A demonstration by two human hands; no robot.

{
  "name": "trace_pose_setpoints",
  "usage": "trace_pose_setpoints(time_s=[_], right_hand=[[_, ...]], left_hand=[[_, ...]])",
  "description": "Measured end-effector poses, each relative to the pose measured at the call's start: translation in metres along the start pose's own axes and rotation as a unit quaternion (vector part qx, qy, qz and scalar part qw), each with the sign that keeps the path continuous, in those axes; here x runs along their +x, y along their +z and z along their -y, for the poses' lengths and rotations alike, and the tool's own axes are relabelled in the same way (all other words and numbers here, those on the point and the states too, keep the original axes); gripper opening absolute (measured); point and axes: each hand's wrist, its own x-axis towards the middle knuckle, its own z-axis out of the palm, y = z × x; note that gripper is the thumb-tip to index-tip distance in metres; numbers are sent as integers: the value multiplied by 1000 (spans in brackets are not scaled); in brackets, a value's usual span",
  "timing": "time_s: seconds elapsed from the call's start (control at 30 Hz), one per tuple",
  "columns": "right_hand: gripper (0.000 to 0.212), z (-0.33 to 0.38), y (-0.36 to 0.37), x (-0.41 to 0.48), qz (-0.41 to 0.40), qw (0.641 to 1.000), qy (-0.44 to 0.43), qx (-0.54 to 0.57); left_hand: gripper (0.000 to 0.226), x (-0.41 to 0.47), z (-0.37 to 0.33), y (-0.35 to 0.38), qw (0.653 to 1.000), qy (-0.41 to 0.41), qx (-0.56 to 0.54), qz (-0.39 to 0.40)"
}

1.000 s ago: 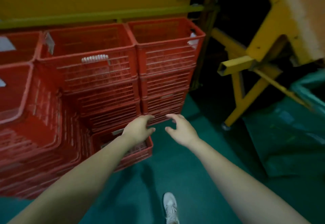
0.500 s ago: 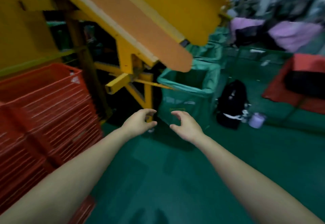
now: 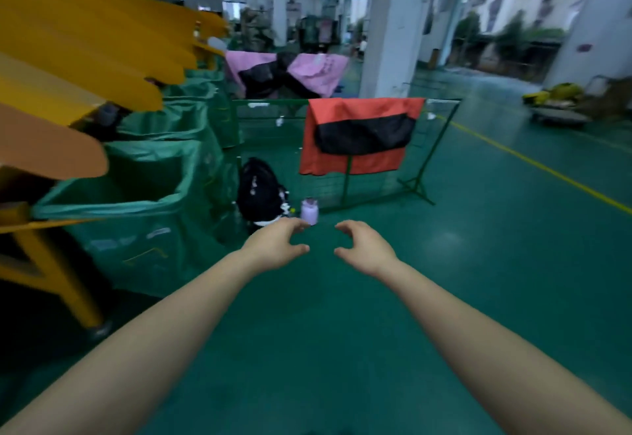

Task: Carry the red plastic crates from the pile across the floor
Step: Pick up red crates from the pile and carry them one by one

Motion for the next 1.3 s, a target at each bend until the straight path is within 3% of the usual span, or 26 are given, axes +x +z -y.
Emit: trace_pose_setpoints(time_s=[0.23,0.43,0.9,1.3], right_hand=[[56,-146,-89,-42,-72,991,115,-6],[56,-255,-148,-99,-143,961,239,0],[58,-478,-288,-164,-290,841,456,-22],[62,-642,-394,-199,-337,758,558,-31]], left_hand=[[58,98,-132,90,990,111,28,83],[56,160,-250,173,965,214,35,146],[58,321,-531,358,847,455,23,274],[60,410,-718,496,768,545,37,334]])
